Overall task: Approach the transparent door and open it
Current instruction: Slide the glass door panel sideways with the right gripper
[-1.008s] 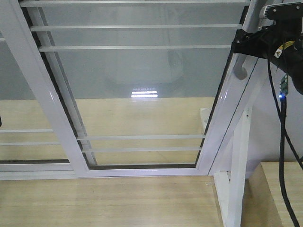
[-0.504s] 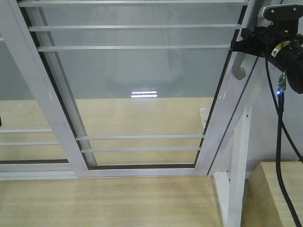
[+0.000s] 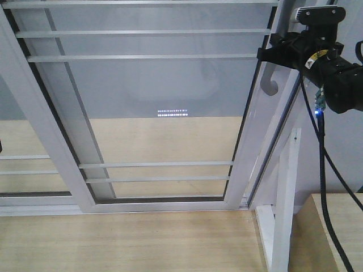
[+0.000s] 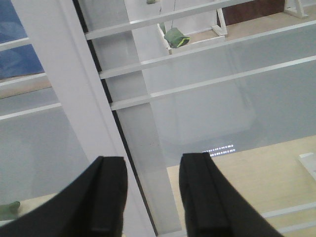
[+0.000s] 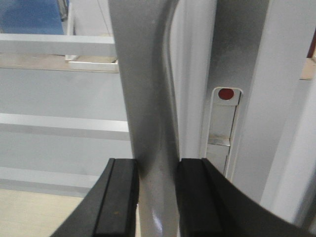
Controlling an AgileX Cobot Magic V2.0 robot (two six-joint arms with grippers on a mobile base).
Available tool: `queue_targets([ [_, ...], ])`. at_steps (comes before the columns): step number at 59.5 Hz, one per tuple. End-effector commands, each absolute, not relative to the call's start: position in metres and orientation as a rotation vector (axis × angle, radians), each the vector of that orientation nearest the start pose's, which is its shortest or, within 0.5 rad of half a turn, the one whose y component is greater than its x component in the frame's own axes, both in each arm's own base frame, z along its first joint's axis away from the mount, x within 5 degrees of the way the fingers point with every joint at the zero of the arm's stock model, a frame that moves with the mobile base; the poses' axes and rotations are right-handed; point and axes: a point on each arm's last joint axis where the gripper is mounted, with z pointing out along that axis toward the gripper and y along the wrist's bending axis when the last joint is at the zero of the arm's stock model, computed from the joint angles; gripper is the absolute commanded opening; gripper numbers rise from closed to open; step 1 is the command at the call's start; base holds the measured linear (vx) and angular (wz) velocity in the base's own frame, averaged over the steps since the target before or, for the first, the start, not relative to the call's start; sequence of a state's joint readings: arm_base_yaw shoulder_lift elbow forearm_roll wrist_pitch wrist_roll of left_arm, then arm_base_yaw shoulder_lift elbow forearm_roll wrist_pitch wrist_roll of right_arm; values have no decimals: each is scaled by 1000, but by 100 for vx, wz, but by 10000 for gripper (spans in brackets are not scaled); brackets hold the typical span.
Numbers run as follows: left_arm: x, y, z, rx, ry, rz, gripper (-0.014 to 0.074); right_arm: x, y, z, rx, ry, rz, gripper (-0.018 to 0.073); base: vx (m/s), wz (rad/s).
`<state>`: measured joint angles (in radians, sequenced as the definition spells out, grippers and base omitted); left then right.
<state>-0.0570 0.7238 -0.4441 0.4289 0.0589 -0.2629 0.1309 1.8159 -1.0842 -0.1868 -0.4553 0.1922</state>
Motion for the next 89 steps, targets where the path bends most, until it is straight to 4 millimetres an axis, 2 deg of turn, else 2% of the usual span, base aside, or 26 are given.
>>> queue_targets([
  [1,154,-9,305,181,1738,75,398,397,94,282,-260,1508,260,268,0,0],
  [12,154,-8,304,179,1748,79,398,396,113,279,-285,1507,297,328,0,0],
  [32,154,-8,304,178,1751,80,398,399,165,286,-367,1459,390,329,0,0],
  [37,154,-8,303,177,1757,82,398,397,173,284,-382,1465,401,329,0,0],
  [42,154,-7,302,175,1765,85,398,397,171,282,-400,1519,369,329,0,0],
  [49,154,-7,301,172,1779,90,398,393,161,285,-390,1625,325,329,0,0],
  [58,154,-7,302,174,1768,86,398,370,148,308,-367,1698,297,309,0,0],
  [68,154,-9,305,183,1730,72,398,325,129,331,-380,1712,265,309,0,0],
  [76,155,-10,308,190,1701,62,398,285,104,334,-396,1751,199,309,0,0],
  [89,162,-18,310,232,1648,10,399,229,51,333,-278,1857,80,310,0,0],
])
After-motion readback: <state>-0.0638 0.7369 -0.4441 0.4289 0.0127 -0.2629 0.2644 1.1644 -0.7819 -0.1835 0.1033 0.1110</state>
